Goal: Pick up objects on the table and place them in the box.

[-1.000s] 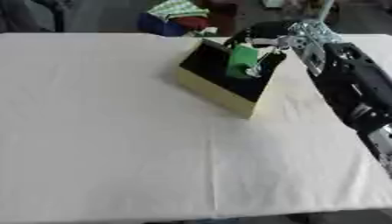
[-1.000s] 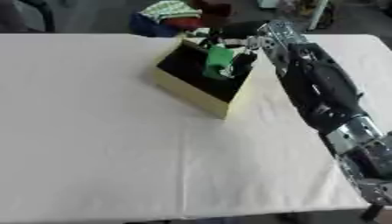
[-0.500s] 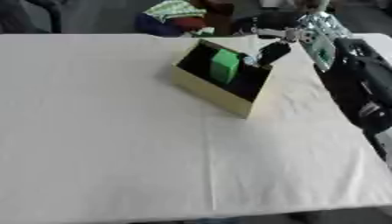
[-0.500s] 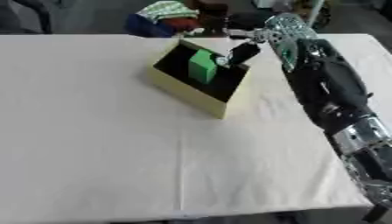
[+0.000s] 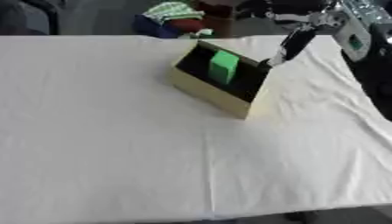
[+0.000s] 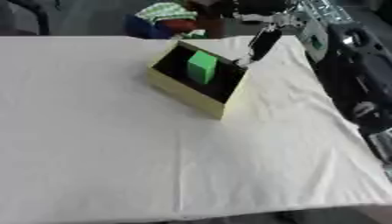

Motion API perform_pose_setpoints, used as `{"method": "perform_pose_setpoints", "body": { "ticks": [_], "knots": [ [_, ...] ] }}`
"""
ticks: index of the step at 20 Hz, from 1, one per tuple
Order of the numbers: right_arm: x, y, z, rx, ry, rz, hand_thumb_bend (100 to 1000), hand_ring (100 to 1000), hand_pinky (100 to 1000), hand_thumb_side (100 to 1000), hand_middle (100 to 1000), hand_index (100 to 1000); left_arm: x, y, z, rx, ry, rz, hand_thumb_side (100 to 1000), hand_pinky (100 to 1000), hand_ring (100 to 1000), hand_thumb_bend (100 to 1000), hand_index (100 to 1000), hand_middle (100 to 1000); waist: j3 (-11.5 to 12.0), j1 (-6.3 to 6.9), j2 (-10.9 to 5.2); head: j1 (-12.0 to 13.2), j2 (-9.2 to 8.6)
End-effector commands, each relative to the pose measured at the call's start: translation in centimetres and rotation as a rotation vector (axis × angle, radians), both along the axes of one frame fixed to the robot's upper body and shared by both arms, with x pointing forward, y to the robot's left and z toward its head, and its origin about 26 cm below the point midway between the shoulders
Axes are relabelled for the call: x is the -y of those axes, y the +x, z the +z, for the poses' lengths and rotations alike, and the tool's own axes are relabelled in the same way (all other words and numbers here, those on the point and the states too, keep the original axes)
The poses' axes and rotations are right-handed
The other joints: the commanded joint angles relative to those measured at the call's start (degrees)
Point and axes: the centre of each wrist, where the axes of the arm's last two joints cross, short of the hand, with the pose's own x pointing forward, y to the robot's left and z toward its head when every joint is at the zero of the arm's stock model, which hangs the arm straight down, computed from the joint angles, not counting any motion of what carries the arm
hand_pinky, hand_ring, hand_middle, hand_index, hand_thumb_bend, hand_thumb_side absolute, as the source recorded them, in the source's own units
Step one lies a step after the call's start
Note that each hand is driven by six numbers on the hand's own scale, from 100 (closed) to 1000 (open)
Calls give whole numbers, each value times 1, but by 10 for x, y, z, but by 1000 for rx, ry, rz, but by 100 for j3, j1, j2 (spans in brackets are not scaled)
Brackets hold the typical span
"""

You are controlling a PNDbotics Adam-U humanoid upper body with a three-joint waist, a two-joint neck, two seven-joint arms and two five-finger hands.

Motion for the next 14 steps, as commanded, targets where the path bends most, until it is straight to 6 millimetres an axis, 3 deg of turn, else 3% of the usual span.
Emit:
{"method": "perform_pose_setpoints", "body": {
  "ticks": [1, 7, 14],
  "knots": [
    [12, -8, 18, 43, -107, 0, 562, 1000, 915, 548, 1000, 1000, -4, -1, 6, 17, 24, 8, 699, 629, 468, 100, 619, 456, -25, 22, -97, 21, -1],
    [27, -13, 16, 62, -123, -28, 547, 1000, 915, 520, 1000, 1000, -4, -1, 6, 17, 24, 8, 698, 629, 469, 100, 620, 456, -12, 41, -108, 8, -10],
    [64, -35, 13, 91, -76, -107, 531, 1000, 915, 485, 1000, 1000, -4, -1, 6, 20, 21, 11, 700, 629, 469, 100, 620, 456, -46, 43, -69, 39, -31]
  ]
}}
